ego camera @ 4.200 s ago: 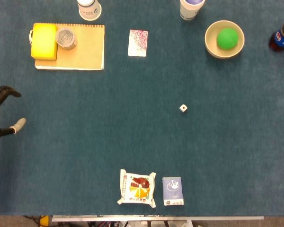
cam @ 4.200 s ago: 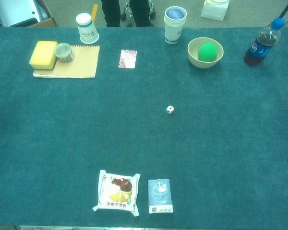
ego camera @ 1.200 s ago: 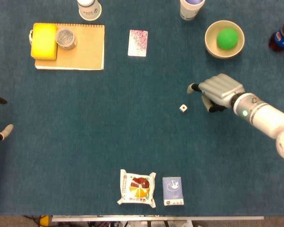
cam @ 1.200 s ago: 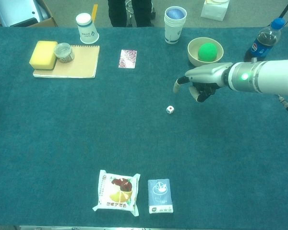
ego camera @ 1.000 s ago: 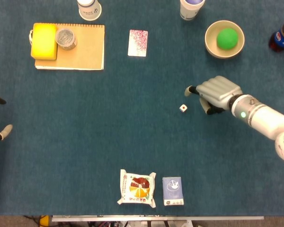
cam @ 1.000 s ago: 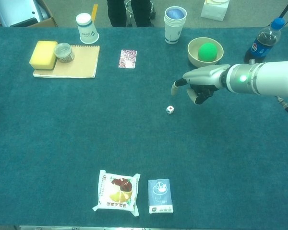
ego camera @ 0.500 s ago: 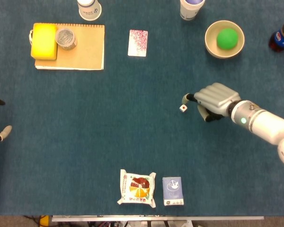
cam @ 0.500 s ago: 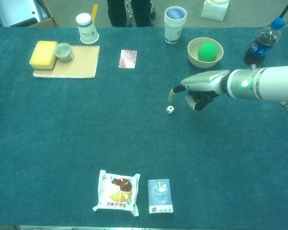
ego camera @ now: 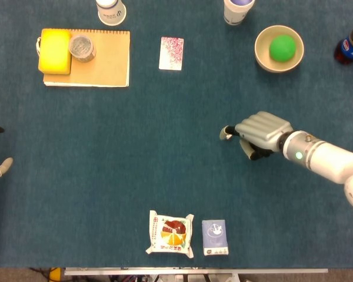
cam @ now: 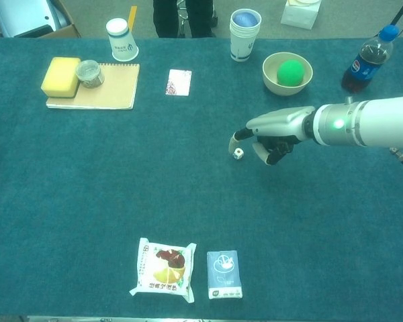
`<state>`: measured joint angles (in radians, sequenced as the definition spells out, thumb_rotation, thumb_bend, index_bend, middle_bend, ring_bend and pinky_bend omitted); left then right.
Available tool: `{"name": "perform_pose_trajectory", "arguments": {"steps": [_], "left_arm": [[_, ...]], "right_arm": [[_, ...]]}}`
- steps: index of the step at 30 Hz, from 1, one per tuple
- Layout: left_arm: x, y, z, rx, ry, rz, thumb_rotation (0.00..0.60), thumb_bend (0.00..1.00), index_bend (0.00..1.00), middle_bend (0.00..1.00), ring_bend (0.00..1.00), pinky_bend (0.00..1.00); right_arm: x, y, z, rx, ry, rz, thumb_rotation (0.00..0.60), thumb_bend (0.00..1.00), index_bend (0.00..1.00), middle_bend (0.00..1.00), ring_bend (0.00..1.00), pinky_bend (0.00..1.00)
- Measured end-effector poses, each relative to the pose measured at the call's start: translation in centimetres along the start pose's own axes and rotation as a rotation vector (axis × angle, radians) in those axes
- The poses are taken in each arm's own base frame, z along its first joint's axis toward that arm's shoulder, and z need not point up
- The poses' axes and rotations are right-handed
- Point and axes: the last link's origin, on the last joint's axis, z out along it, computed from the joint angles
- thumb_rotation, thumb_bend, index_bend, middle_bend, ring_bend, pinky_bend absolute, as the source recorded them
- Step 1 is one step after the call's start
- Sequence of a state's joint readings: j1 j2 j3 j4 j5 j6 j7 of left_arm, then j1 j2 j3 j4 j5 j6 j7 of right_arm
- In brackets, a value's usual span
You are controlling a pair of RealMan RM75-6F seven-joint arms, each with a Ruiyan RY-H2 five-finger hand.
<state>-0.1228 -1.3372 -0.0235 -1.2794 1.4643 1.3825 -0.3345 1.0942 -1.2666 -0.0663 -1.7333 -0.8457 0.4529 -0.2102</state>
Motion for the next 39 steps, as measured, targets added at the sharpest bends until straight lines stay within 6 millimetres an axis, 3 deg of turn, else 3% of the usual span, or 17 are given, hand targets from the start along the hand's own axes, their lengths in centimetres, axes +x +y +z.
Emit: {"name": "perform_pose_trajectory", "arguments": {"steps": [39], "left_arm": [[-0.4, -0.8, -0.4, 0.022, -0.007, -0.015, 0.600, 0.18, 0.36, 0.34, 0.35, 0.61]], "right_arm": [[-1.4, 1.0, 1.3, -0.045, -0.024, -0.005, 0.600, 1.00, 0.21, 1.00, 1.00, 1.00]]}}
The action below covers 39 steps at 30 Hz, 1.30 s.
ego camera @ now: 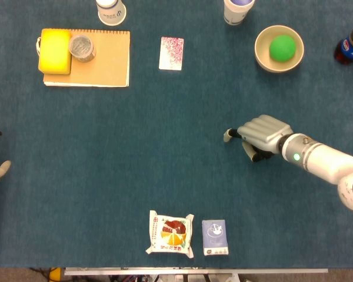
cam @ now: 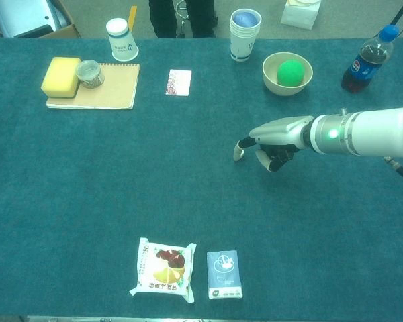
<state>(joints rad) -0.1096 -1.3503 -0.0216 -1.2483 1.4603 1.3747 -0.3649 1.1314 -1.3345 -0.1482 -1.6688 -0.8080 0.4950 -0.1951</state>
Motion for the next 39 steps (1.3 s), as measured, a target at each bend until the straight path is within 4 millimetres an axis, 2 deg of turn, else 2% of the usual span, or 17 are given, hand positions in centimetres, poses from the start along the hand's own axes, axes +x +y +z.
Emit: {"name": "perform_pose_trajectory", "arguments": {"steps": [26, 39], "left_arm": [[-0.2, 0.0, 0.0, 0.001, -0.010, 0.000, 0.600, 0.18, 0.36, 0.34, 0.35, 0.61], [-0.3, 0.0, -0.1, 0.003, -0.014, 0.001, 0.600, 0.18, 0.36, 0.34, 0.35, 0.61]], "right_arm": [[0.5, 1.2, -0.9, -0.057, 0.075, -0.002, 0.600, 1.00, 0.21, 1.00, 1.00, 1.00], [0.8, 2.8, -0.7, -0.111, 0.117, 0.018, 0.600, 1.00, 0.21, 1.00, 1.00, 1.00]]}}
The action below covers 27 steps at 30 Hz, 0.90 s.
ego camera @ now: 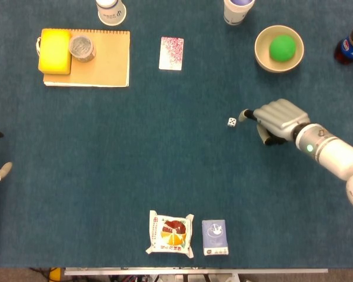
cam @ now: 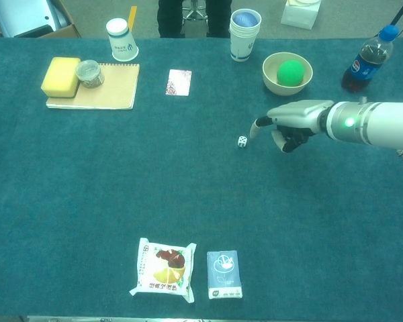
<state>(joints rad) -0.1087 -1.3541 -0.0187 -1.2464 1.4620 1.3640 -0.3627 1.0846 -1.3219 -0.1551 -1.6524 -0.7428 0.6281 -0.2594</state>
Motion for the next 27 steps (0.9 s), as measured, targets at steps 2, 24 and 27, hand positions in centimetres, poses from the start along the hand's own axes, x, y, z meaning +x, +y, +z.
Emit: {"name": "perform_pose_trajectory", "arguments": {"steps": [2, 24, 27], "left_arm": [[-0.03, 0.01, 0.00, 0.000, 0.000, 0.000, 0.600, 0.18, 0.36, 0.34, 0.35, 0.61], [-0.25, -0.38, -0.17, 0.014, -0.006, -0.006, 0.600, 0.18, 0.36, 0.34, 0.35, 0.61], [-0.31, -0.43, -0.19, 0.014, -0.006, -0.007, 0.600, 0.18, 0.36, 0.34, 0.35, 0.61]], "right_arm": [[0.05, 0.11, 0.07, -0.004, 0.010, 0.004, 0.600, 1.00, 0.21, 1.00, 1.00, 1.00], [-0.24, 0.22, 0.74, 0.008, 0.037, 0.030, 0.600, 1.00, 0.21, 1.00, 1.00, 1.00], [-0.16, 0.18, 0.52, 0.013, 0.040, 0.036, 0.600, 1.00, 0.21, 1.00, 1.00, 1.00]]}}
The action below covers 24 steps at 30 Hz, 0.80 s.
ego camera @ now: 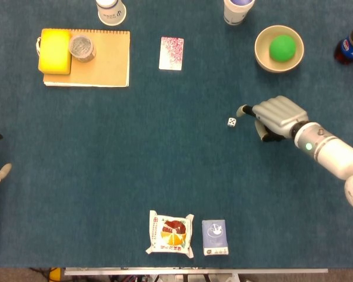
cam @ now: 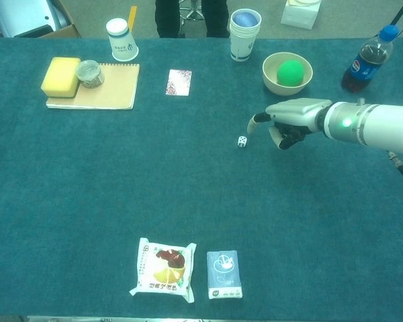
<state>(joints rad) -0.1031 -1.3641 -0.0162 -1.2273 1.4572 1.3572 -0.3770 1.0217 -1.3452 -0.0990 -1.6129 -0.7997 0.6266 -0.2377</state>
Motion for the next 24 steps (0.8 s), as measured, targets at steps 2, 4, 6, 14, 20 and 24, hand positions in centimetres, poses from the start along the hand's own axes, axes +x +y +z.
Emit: {"name": "perform_pose_trajectory", "arguments": {"steps": [2, 4, 6, 14, 20, 24], "left_arm": [[0.01, 0.01, 0.01, -0.001, 0.001, 0.000, 0.600, 0.18, 0.36, 0.34, 0.35, 0.61], [0.03, 0.06, 0.05, -0.003, 0.002, 0.000, 0.600, 0.18, 0.36, 0.34, 0.35, 0.61], [0.03, 0.10, 0.08, -0.004, 0.002, 0.001, 0.600, 0.18, 0.36, 0.34, 0.35, 0.61], [0.02, 0.17, 0.13, -0.003, 0.001, 0.002, 0.600, 0.18, 0.36, 0.34, 0.35, 0.61], [0.03, 0.01, 0.00, -0.001, 0.000, -0.001, 0.600, 0.18, 0.36, 0.34, 0.35, 0.61], [0.03, -0.03, 0.01, 0.001, 0.001, -0.005, 0.600, 0.18, 0.36, 0.34, 0.35, 0.61]], "right_arm": [[0.03, -0.03, -0.25, 0.003, -0.005, 0.003, 0.600, 1.00, 0.21, 1.00, 1.00, 1.00], [0.02, -0.01, -0.58, 0.006, -0.015, -0.002, 0.600, 1.00, 0.22, 1.00, 1.00, 1.00], [-0.15, 0.00, -0.82, 0.007, -0.029, -0.010, 0.600, 1.00, 0.23, 1.00, 1.00, 1.00], [-0.66, 0.10, -0.69, 0.001, -0.051, -0.010, 0.600, 1.00, 0.23, 1.00, 1.00, 1.00], [-0.68, -0.13, -0.32, 0.008, -0.043, -0.003, 0.600, 1.00, 0.23, 1.00, 1.00, 1.00], [-0.67, -0.32, -0.07, 0.016, -0.035, 0.003, 0.600, 1.00, 0.23, 1.00, 1.00, 1.00]]}}
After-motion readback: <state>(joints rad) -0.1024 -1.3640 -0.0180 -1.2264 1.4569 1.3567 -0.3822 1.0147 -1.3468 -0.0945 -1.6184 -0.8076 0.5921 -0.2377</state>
